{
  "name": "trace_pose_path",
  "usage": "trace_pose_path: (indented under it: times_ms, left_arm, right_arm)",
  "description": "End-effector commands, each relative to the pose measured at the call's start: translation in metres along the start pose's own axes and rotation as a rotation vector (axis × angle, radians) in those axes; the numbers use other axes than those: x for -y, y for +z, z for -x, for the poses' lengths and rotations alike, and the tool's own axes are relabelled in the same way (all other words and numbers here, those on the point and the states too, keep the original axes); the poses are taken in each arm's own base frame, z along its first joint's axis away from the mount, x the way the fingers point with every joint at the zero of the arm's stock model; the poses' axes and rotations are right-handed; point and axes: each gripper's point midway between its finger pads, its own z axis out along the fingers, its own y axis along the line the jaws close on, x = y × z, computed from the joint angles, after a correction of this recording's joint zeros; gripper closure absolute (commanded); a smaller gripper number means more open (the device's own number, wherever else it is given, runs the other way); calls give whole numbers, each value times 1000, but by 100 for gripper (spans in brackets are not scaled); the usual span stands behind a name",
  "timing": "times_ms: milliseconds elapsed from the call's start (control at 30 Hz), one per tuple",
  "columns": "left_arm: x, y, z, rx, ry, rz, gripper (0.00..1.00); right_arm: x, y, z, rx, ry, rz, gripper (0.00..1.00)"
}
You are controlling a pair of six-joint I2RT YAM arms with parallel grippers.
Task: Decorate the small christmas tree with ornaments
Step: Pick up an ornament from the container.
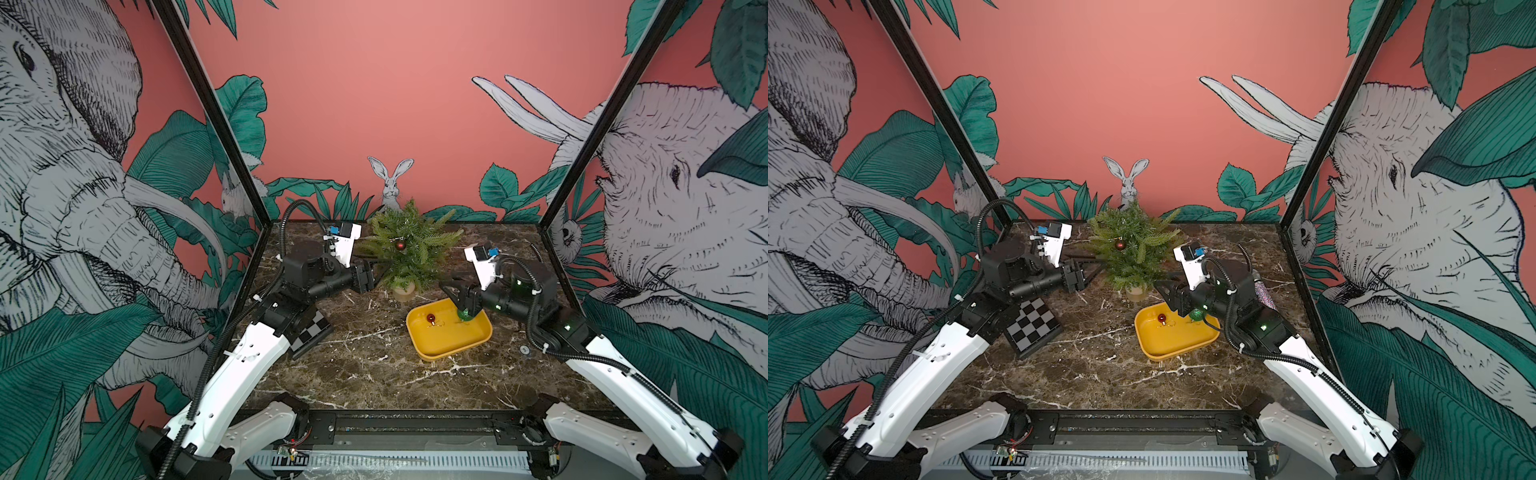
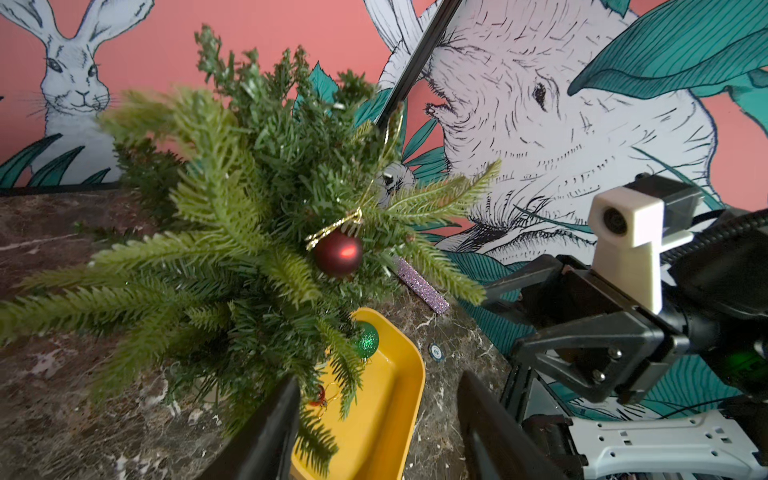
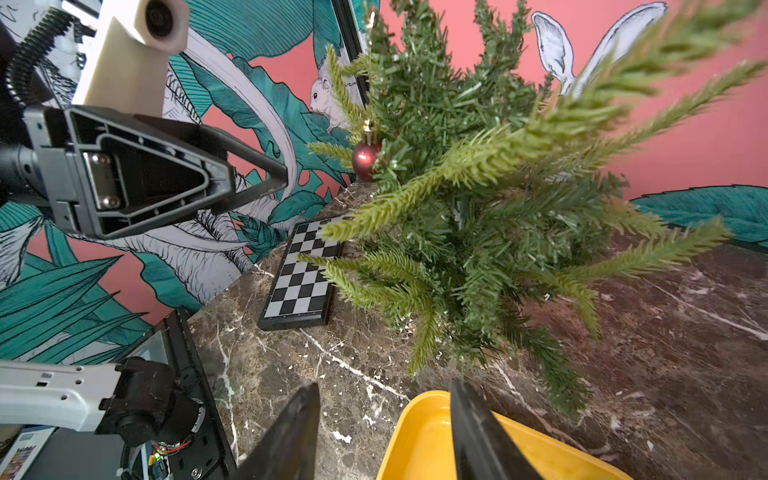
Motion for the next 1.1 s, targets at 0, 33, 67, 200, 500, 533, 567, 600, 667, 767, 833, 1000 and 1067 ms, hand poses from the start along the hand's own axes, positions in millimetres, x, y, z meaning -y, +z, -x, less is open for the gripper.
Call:
trace_pose_path:
  times_ms: [0,33,67,200,500,533,567,600,667,767,833,1000,1067]
  left_arm:
    - [-12,-3,-20,-11,-9,38,38]
    - [-17,-3,-27,-11,-22,48,39]
    - [-23,-4,-35,-6,-39,61,39]
    - [-41,-8,-63,-1,-79,109,39]
    - [-80,0,-137,-79,-211,183,39]
    - [-83,2,-143,-84,-218,187,39]
    - [-85,3,-146,-89,-222,192,39]
    - [-86,5,-149,-95,-227,193,39]
    - [-88,8,-156,-111,-234,194,39]
    - [-91,12,-166,-136,-242,199,39]
    - [-92,15,-170,-142,-247,200,38]
    - [-94,21,-177,-159,-260,198,38]
    - [-94,23,-180,-167,-263,197,38]
  right_arm:
    - [14,-1,-10,-10,-2,-76,48]
    - [20,1,-19,-32,13,-101,49]
    - [25,3,-29,-49,30,-124,50]
    - [39,14,-65,-118,93,-163,53]
    - [73,68,-156,-297,247,-237,59]
    - [76,75,-164,-306,263,-241,60]
    - [79,80,-168,-310,277,-247,60]
    - [82,86,-173,-316,293,-256,60]
    - [88,95,-181,-325,307,-273,58]
    - [100,104,-193,-347,320,-320,57]
    - [104,110,-200,-362,333,-332,57]
    - [112,122,-212,-379,350,-353,57]
    - [114,125,-215,-384,351,-355,57]
